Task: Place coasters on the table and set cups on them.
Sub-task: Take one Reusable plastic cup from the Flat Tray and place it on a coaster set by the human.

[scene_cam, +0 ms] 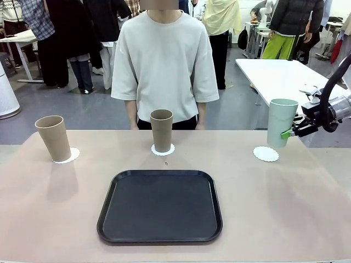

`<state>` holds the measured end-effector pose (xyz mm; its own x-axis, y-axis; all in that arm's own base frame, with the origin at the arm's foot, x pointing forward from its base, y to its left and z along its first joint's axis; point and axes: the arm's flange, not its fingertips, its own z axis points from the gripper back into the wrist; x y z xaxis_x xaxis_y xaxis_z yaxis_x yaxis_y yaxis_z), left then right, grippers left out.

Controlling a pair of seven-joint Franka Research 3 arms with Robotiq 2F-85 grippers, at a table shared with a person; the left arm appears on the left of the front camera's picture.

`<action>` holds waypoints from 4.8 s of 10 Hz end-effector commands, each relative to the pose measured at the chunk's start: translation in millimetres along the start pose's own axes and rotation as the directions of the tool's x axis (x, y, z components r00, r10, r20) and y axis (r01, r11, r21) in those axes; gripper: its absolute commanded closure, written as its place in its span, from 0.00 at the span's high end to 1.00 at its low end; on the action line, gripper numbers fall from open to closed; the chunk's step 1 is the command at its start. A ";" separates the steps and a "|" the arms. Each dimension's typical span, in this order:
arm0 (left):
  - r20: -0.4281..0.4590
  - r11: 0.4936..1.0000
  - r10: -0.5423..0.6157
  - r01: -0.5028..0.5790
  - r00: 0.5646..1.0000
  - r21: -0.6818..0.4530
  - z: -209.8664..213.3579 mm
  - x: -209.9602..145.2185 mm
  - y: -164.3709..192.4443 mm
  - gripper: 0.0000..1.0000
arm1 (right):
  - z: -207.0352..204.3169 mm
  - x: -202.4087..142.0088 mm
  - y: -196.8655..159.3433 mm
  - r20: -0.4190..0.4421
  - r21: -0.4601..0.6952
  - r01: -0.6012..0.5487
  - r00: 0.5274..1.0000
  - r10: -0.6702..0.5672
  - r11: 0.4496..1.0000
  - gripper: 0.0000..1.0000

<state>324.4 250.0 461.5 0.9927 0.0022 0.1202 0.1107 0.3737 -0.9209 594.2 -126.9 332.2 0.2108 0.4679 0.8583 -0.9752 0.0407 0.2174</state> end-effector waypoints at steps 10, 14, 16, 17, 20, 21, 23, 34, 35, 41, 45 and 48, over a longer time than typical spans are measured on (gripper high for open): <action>0.009 1.000 0.016 -0.016 1.000 -0.005 0.8 -0.6 -4.1 1.00 | -19.3 -18.2 -11.8 0.041 -0.021 -0.158 0.986 0.159 0.987 0.81; 0.009 1.000 0.016 -0.016 1.000 -0.005 0.8 -0.6 -4.1 1.00 | -30.5 -25.0 -14.2 0.045 -0.009 -0.198 0.979 0.198 0.980 0.81; 0.009 1.000 0.016 -0.016 1.000 -0.005 0.8 -0.6 -4.1 1.00 | -31.9 -30.2 -15.8 0.039 -0.003 -0.218 0.975 0.218 0.976 0.81; 0.009 1.000 0.016 -0.016 1.000 -0.005 0.8 -0.6 -4.1 1.00 | -31.6 -33.9 -18.8 0.030 -0.014 -0.216 0.976 0.216 0.976 0.81; 0.009 1.000 0.016 -0.016 1.000 -0.005 0.8 -0.6 -4.1 1.00 | -37.0 -42.2 -28.6 0.022 -0.007 -0.197 0.980 0.197 0.980 0.81; 0.009 1.000 0.016 -0.016 1.000 -0.005 0.8 -0.6 -4.1 1.00 | -39.0 -44.8 -31.5 0.024 -0.004 -0.187 0.982 0.187 0.982 0.81; 0.009 1.000 0.016 -0.016 1.000 -0.005 0.8 -0.6 -4.1 1.00 | -42.3 -46.8 -34.6 0.026 0.001 -0.185 0.982 0.185 0.983 0.81; 0.009 1.000 0.016 -0.016 1.000 -0.005 0.8 -0.6 -4.1 1.00 | -38.2 -47.8 -42.6 0.035 -0.006 -0.165 0.986 0.165 0.986 0.81; 0.009 1.000 0.016 -0.016 1.000 -0.005 0.8 -0.6 -4.1 1.00 | -37.8 -48.8 -44.1 0.035 -0.006 -0.158 0.987 0.158 0.987 0.81; 0.009 1.000 0.016 -0.016 1.000 -0.005 0.8 -0.6 -4.1 1.00 | -39.8 -51.6 -45.8 0.027 0.016 -0.145 0.989 0.145 0.989 0.81; 0.009 1.000 0.016 -0.016 1.000 -0.005 0.8 -0.6 -4.1 1.00 | -39.8 -51.4 -46.0 0.003 0.032 -0.087 0.996 0.087 0.996 1.00; 0.009 1.000 0.016 -0.016 1.000 -0.005 0.8 -0.6 -4.1 1.00 | -38.5 -52.9 -47.0 -0.049 0.033 -0.048 0.998 0.049 0.998 1.00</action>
<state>324.4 250.0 461.5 0.9927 0.0022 0.1202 0.1107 0.3737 -0.9209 617.0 -119.2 257.5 0.1307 0.4771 0.8691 -0.9876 -0.0143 0.1563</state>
